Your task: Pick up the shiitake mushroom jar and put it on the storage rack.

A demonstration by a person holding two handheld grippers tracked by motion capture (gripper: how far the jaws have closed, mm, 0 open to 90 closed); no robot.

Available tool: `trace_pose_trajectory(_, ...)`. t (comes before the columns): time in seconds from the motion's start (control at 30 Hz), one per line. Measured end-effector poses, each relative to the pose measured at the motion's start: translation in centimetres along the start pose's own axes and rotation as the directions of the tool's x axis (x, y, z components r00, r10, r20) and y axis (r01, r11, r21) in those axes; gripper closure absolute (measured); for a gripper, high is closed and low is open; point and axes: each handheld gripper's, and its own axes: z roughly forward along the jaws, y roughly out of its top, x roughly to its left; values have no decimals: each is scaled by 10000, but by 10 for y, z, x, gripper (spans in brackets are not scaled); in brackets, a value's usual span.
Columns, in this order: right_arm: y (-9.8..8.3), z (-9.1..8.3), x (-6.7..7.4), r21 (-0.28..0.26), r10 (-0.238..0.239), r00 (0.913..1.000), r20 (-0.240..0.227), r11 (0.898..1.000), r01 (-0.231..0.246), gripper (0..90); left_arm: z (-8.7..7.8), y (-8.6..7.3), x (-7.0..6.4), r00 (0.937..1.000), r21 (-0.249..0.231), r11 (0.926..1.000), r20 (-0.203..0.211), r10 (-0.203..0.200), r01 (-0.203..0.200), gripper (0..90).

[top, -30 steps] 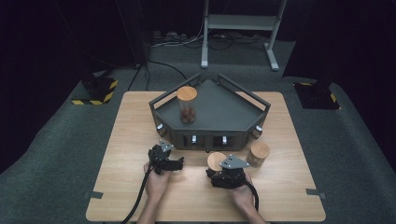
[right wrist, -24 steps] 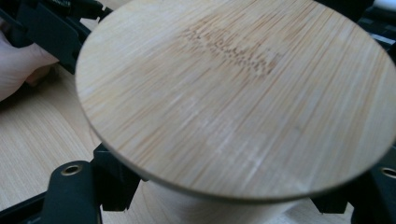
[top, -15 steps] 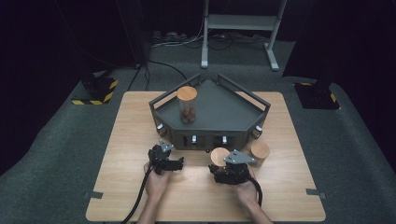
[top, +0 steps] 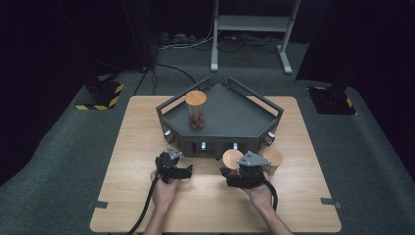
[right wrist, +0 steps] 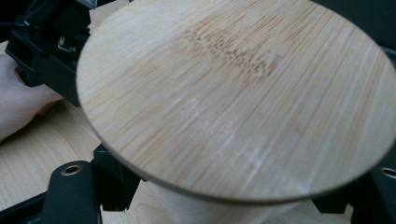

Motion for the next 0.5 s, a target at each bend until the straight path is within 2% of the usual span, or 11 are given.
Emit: trace_pose_trajectory(0.5,23,-5,-6,-203,111,9997,-219,9997,-116,256,0,0,0,10000,-8,10000,1,-18,18,55)
